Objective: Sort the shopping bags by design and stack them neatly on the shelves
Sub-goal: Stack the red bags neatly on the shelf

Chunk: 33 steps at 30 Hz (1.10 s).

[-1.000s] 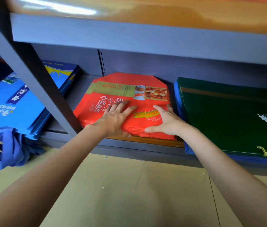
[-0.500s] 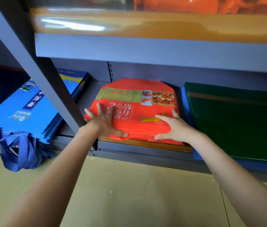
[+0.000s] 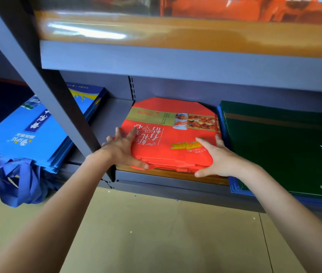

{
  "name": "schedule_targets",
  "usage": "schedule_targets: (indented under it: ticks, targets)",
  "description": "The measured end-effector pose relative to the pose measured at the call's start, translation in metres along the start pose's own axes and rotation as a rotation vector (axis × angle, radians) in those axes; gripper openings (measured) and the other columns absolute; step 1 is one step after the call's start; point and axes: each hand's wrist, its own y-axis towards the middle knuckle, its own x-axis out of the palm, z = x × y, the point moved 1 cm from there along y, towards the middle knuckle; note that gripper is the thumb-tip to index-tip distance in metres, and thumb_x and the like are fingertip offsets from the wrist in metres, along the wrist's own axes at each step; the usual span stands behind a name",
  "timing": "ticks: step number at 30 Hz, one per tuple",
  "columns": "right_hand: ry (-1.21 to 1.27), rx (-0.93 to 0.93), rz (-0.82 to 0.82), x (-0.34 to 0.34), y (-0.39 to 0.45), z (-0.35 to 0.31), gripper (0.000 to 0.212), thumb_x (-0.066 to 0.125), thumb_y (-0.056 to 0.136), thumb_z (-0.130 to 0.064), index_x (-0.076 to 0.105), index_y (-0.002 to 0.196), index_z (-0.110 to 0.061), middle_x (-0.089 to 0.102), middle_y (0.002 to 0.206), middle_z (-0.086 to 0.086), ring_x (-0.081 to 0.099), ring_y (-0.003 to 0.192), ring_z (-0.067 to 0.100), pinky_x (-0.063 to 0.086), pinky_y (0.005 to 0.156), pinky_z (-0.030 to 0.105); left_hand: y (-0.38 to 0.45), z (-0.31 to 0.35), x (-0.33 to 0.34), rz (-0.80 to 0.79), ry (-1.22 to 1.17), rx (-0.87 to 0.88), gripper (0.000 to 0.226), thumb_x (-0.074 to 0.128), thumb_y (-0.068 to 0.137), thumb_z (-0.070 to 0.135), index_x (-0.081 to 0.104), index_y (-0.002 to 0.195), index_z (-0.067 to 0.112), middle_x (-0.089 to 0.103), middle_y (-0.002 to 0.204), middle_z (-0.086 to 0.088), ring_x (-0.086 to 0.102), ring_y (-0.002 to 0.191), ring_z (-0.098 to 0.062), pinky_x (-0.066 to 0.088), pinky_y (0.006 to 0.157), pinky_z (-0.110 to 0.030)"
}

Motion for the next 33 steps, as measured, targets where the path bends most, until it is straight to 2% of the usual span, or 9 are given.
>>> schedule_targets:
  ticks: [5,7,9,11,14,22,25,29,33]
  targets:
    - [-0.013,0.021,0.062,-0.005,0.006,0.003,0.117,0.082,0.066,-0.040,-0.003,0.147,-0.042,-0.023,0.154,0.013,0.009,0.144,0.030,0.020,0.113,0.035,0.013,-0.002,0.002,-0.093,0.060,-0.076,0.141,0.083,0.055,0.054,-0.029,0.140,0.039,-0.036,0.146,-0.020,0.019,0.135,-0.052,0.030,0.109,-0.053]
    - [-0.026,0.030,0.020,-0.003,0.009,0.002,0.117,0.081,0.067,-0.039,-0.005,0.146,-0.043,-0.027,0.152,0.014,0.010,0.144,0.031,0.021,0.113,0.036,0.017,-0.003,0.003,-0.113,0.031,-0.084,0.143,0.085,0.054,0.050,-0.027,0.141,0.038,-0.029,0.148,-0.024,0.028,0.134,-0.047,0.031,0.109,-0.049]
    - [-0.020,0.038,0.003,0.002,0.008,0.002,0.119,0.081,0.068,-0.037,-0.008,0.146,-0.043,-0.032,0.150,0.012,0.012,0.143,0.031,0.024,0.112,0.037,0.018,-0.004,0.002,-0.114,0.020,-0.079,0.141,0.086,0.055,0.047,-0.024,0.143,0.037,-0.007,0.151,-0.024,0.035,0.132,-0.041,0.034,0.108,-0.047]
    - [-0.012,0.042,0.014,0.006,0.006,0.003,0.122,0.083,0.067,-0.033,-0.010,0.146,-0.043,-0.035,0.149,0.010,0.013,0.143,0.031,0.026,0.111,0.037,0.019,-0.005,0.001,-0.114,0.023,-0.073,0.141,0.086,0.054,0.047,-0.023,0.143,0.037,0.013,0.149,-0.022,0.036,0.131,-0.038,0.036,0.105,-0.047]
    - [-0.019,0.070,0.040,0.010,0.006,0.001,0.122,0.082,0.069,-0.026,-0.012,0.145,-0.042,-0.034,0.149,0.012,0.019,0.142,0.033,0.030,0.109,0.036,0.019,-0.006,-0.001,-0.139,0.009,-0.061,0.142,0.086,0.053,0.049,-0.023,0.143,0.037,0.025,0.149,-0.017,0.035,0.133,-0.035,0.037,0.105,-0.045]
    - [0.060,0.109,0.056,0.005,0.005,0.003,0.121,0.080,0.072,-0.017,-0.013,0.145,-0.042,-0.023,0.154,0.012,0.019,0.141,0.029,0.030,0.107,0.035,0.011,-0.008,0.003,-0.043,-0.014,0.013,0.134,0.085,0.060,0.042,-0.020,0.145,0.036,0.032,0.140,-0.021,0.047,0.121,-0.035,0.041,0.101,-0.040]
    - [0.009,0.109,0.056,0.006,0.004,0.002,0.121,0.078,0.074,-0.017,-0.017,0.144,-0.041,-0.025,0.153,0.013,0.022,0.140,0.030,0.033,0.105,0.034,0.008,-0.004,0.006,-0.040,-0.002,0.015,0.131,0.083,0.065,0.037,-0.021,0.145,0.034,0.026,0.139,-0.021,0.051,0.115,-0.036,0.042,0.097,-0.040]
    - [0.014,0.060,0.104,0.016,0.004,0.000,0.125,0.080,0.072,-0.018,-0.021,0.139,-0.051,-0.035,0.149,0.010,0.033,0.135,0.034,0.038,0.102,0.037,0.002,0.000,0.017,0.071,-0.025,-0.030,0.125,0.081,0.070,0.030,-0.018,0.146,0.036,0.025,0.133,-0.020,0.054,0.109,-0.039,0.045,0.095,-0.044]
    - [0.046,0.030,0.147,0.022,0.004,0.004,0.121,0.082,0.069,-0.031,-0.015,0.135,-0.061,-0.035,0.149,0.002,0.024,0.139,0.037,0.035,0.108,0.045,0.000,0.000,0.026,0.135,-0.067,-0.020,0.114,0.076,0.075,0.031,-0.013,0.146,0.038,0.024,0.131,-0.020,0.054,0.106,-0.041,0.045,0.095,-0.046]
